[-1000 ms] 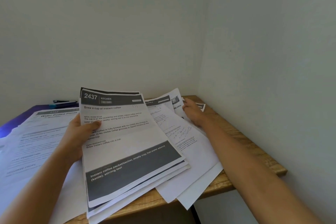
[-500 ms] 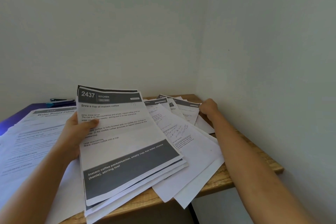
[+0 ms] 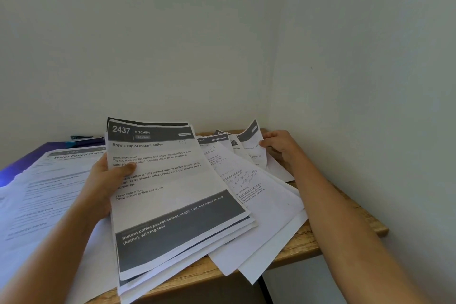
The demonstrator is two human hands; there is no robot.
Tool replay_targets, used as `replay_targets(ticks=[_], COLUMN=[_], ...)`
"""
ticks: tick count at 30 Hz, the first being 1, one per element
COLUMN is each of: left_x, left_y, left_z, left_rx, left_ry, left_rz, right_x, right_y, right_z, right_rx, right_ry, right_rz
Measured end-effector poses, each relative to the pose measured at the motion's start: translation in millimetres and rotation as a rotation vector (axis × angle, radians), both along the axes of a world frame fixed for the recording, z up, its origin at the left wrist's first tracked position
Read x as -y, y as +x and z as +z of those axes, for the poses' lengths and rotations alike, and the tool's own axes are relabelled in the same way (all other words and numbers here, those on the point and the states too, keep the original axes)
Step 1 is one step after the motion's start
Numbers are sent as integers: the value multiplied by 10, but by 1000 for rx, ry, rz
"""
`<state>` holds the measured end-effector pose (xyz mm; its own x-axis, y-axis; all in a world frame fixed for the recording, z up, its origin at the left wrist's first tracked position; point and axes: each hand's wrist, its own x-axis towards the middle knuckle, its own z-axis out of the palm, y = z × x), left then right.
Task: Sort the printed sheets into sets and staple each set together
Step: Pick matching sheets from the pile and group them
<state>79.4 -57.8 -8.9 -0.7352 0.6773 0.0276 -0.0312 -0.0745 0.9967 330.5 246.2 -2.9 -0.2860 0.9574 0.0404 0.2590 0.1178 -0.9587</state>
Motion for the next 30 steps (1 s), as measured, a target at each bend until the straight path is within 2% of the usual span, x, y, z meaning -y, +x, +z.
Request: replay_targets(ticks=[6,8,13,17,23,30], left_x=[1,6,29,51,75,95], left_y=[-9,-9,-17,-18,-22,-44], left_z=[-8,-7,-7,3,29,52], left_rx=[4,4,14,-2,3,32], left_ry=[12,17,63,86,157,264], left_rz=[-5,-5,-2,-20,-59,-119], right_x=[19,57,141,195,170,296], right_y=[-34,-29,4,-1,-22,37], right_z=[6,28,113,241,478,1243], right_rx=[287,287,-108,-339,-502,-631], right_ry=[85,157,195,214,220,493], right_rz=[38,-13,-124,-192,-287,-329])
